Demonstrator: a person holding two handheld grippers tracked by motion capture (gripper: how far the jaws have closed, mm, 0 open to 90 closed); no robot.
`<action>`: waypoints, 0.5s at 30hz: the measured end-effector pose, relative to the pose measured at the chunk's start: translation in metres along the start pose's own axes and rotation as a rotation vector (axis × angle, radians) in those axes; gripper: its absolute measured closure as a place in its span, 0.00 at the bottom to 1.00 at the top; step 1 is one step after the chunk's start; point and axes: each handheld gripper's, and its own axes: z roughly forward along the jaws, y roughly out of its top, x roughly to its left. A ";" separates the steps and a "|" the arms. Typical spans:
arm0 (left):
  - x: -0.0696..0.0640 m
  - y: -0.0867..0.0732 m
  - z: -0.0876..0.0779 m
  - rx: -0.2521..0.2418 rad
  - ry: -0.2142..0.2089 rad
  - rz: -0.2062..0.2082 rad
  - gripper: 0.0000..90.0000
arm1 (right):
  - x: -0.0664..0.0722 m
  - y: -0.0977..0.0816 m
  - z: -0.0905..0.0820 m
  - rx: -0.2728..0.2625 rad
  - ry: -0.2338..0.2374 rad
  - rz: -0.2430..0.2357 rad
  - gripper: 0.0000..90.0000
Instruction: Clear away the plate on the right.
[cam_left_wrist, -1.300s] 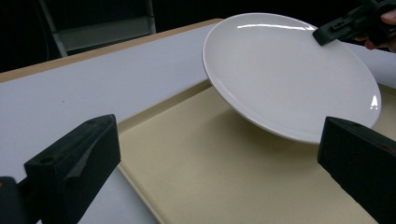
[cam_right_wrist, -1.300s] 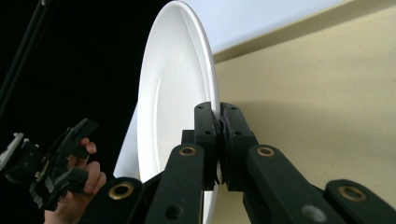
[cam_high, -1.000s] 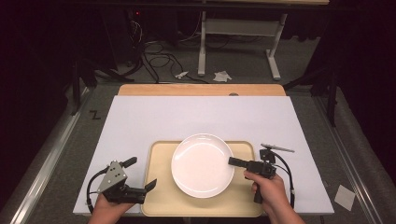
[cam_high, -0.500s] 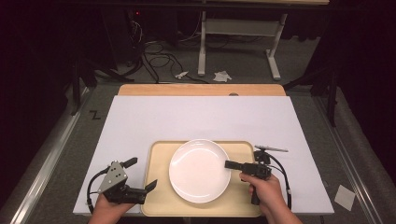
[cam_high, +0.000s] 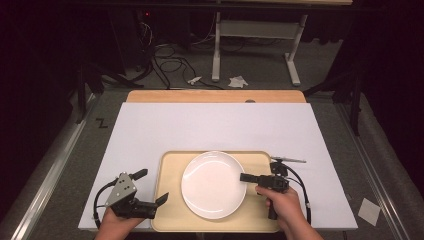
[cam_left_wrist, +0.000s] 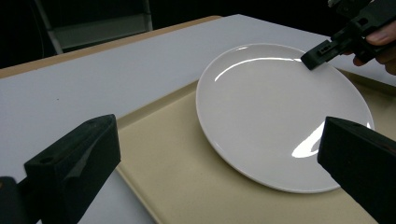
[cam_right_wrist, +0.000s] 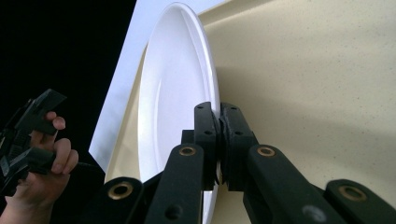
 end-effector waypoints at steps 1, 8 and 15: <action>0.000 0.000 0.000 0.000 0.000 0.000 0.00 | 0.000 0.000 0.000 0.000 0.000 0.000 0.98; 0.000 0.000 0.000 -0.001 -0.002 -0.001 0.00 | -0.005 -0.001 0.002 0.014 -0.028 -0.015 0.97; -0.001 0.000 0.001 0.001 -0.004 0.003 0.00 | -0.011 -0.001 0.003 0.051 -0.034 0.020 0.96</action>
